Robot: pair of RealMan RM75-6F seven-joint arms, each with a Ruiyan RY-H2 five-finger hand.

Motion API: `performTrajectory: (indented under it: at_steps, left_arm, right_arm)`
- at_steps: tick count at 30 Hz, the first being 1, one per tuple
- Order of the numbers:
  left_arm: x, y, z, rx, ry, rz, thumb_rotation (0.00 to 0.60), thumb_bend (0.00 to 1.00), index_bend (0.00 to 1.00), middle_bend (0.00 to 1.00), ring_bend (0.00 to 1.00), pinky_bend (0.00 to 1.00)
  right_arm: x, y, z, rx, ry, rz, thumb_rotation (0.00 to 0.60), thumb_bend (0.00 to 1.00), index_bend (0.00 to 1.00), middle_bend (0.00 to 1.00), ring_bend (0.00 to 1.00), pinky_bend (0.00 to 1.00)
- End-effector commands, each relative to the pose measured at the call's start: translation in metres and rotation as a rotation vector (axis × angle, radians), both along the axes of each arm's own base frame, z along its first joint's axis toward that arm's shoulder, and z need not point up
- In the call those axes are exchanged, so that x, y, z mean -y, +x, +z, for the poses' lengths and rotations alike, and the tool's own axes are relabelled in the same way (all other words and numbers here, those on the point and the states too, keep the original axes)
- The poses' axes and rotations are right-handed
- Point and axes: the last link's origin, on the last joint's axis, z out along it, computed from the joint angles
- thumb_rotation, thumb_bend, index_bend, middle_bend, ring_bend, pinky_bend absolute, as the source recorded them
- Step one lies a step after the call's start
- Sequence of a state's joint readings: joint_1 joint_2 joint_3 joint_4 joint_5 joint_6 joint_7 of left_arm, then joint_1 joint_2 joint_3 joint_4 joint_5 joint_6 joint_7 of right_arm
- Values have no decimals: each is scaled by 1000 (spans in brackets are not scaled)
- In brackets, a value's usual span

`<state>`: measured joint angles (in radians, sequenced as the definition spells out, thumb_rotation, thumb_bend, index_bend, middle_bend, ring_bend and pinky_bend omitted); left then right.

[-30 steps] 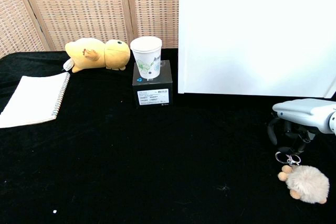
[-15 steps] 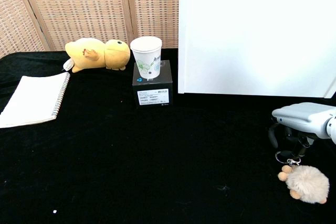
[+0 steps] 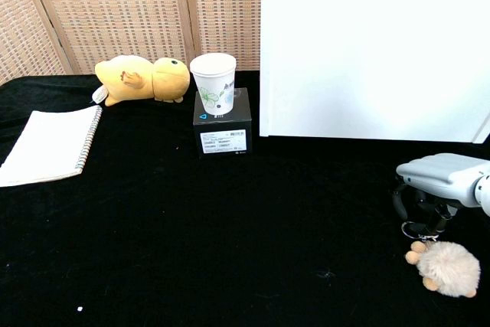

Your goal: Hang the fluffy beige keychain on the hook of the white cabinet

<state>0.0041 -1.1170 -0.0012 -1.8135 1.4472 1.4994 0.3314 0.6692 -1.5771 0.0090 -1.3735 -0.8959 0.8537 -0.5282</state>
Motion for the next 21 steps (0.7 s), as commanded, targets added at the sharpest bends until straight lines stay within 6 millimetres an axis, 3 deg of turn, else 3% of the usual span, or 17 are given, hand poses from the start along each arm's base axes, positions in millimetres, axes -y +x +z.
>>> performTrajectory:
  at_steps: [1, 10, 21]
  left_arm:
    - [0, 0, 0, 0, 1, 0, 600, 0, 0, 0, 0, 0]
    - [0, 0, 0, 1, 2, 0, 600, 0, 0, 0, 0, 0]
    - [2, 0, 2, 6, 4, -2, 600, 0, 0, 0, 0, 0]
  right_arm:
    - [0, 0, -1, 2, -1, 1, 600, 533, 544, 975, 969, 1000]
    - [0, -2, -3, -12, 3, 7, 600, 544, 571, 975, 969, 1000]
    - [1, 2, 1, 7, -20, 37, 600, 644, 655, 975, 969, 1000]
